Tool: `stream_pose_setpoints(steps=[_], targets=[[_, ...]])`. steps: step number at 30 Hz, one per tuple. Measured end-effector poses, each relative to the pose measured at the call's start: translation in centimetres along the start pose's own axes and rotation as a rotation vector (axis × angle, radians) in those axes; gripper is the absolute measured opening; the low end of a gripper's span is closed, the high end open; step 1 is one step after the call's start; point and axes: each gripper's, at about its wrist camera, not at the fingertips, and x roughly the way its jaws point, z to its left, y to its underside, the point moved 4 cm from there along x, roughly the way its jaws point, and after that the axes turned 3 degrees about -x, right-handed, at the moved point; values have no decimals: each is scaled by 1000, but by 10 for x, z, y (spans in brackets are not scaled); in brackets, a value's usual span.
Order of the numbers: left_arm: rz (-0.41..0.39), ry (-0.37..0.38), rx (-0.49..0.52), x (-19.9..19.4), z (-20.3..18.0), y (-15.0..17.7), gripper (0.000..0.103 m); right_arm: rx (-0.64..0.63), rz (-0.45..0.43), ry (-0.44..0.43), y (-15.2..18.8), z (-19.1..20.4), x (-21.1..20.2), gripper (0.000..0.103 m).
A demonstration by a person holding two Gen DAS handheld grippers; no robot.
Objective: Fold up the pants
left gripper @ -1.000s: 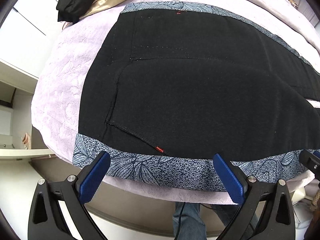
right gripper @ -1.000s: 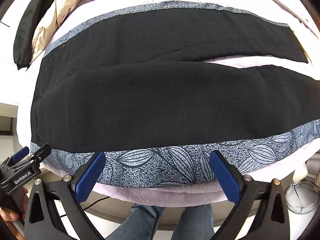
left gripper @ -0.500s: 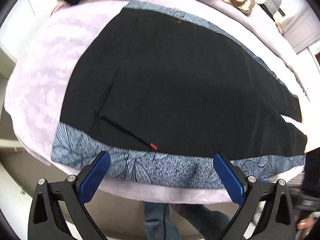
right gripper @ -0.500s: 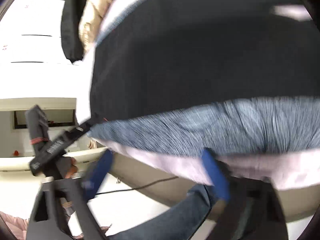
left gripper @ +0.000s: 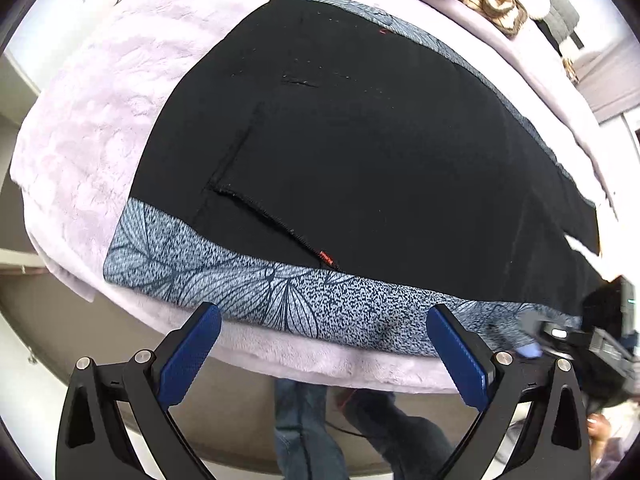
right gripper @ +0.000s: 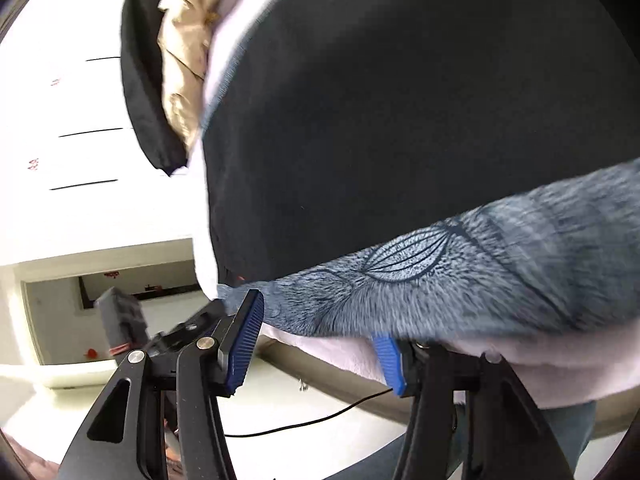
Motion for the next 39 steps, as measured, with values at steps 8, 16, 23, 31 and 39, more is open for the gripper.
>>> stream_pose_setpoints(steps=[8,16,23,31,39], targets=[[27,140,-183,-3,24,13,103,105,-80,-199,-18,21,-17,8],[-21,257,-353,6,41,-11,92,42,-62,-219,-22,41,-32,8],[-18,208,-339,8,52,-20,35,26,-40,-148,-29,50,-8,8],[-178,177,-158,-48,-1,-88,35,-88,-51,-116,-63,84,-36,8],[-384,31,-32,-38,-54,-202,46,-263,7,-27,-183,116,-38,8]])
